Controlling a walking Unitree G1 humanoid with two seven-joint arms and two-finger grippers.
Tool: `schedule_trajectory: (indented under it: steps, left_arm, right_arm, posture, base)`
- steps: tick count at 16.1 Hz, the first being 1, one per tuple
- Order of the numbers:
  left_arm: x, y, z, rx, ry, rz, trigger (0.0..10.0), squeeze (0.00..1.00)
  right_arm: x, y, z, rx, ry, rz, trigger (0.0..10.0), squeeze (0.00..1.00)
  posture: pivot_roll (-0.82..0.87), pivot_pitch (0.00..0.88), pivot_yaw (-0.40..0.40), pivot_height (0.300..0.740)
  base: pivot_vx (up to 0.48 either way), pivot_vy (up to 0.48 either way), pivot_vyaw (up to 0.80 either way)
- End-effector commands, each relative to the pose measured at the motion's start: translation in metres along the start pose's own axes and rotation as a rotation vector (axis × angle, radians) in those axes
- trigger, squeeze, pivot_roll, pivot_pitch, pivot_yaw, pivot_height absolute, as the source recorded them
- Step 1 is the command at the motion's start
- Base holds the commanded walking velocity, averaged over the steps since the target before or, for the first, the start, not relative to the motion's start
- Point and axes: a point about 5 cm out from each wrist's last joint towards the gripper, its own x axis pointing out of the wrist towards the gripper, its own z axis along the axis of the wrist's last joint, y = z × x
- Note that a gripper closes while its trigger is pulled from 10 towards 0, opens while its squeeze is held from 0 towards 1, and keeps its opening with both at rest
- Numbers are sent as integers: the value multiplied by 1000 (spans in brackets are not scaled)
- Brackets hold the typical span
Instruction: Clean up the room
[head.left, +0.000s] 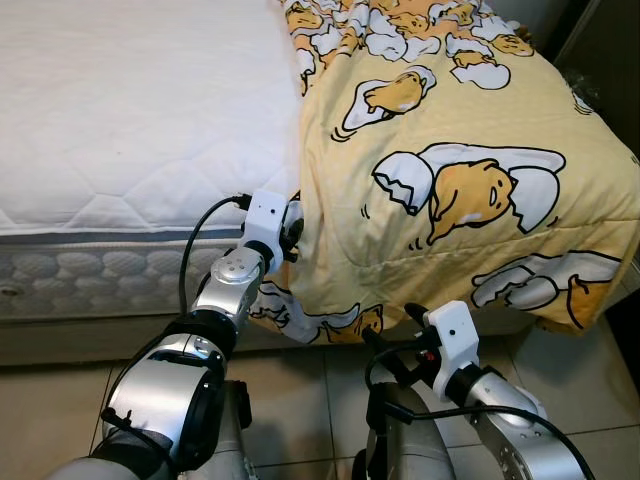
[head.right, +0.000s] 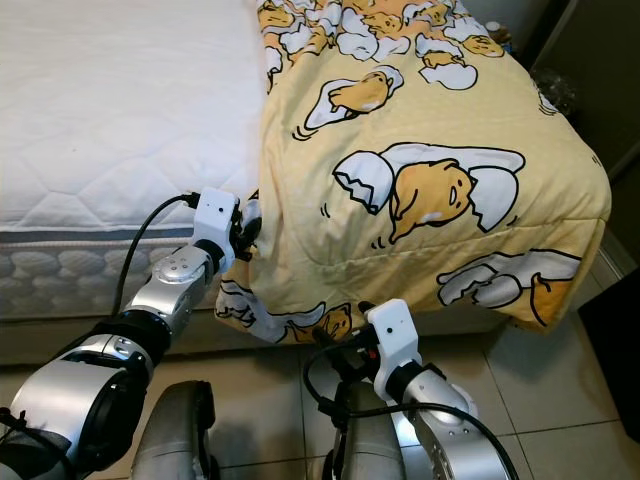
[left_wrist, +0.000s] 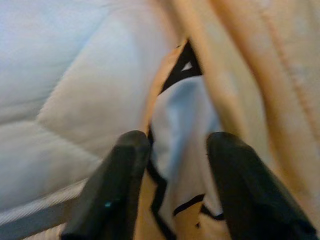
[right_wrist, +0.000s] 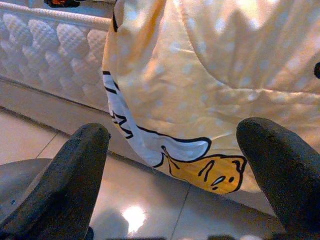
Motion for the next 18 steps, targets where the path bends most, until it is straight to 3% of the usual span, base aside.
schedule_trajectory:
  steps: [1, 7, 8, 9, 10, 18]
  left_arm:
    - [2, -1, 2, 16, 21, -5, 10000, 1000]
    - [4, -9, 1, -21, 40, -52, 10000, 1000]
    - [5, -17, 1, 8, 42, -92, 10000, 1000]
    - [6, -20, 0, 21, 51, -98, 10000, 835]
    - [6, -20, 0, 27, 54, -97, 10000, 0]
    - [5, -30, -9, 56, 95, -84, 10000, 0]
  right_arm:
    - [-4, -1, 2, 1, -5, -10, 10000, 0]
    - [-4, 1, 2, 2, 1, -1, 10000, 0]
    - [-4, 2, 2, 2, 0, 0, 10000, 0]
    - [-4, 2, 3, 2, -1, 0, 10000, 0]
    - [-4, 2, 3, 2, -1, 0, 10000, 0]
    - [-9, 5, 1, 7, 11, -11, 10000, 0]
  posture:
    - [-77, 75, -58, 591]
    - [-82, 84, -63, 591]
    - [-83, 82, -63, 591]
    - [-85, 82, -61, 591]
    - [-85, 82, -61, 591]
    - [-125, 94, -52, 591]
  base:
    - [0, 0, 0]
    - [0, 0, 0]
    - [0, 0, 0]
    - [0, 0, 0]
    - [0, 0, 0]
    - [0, 0, 0]
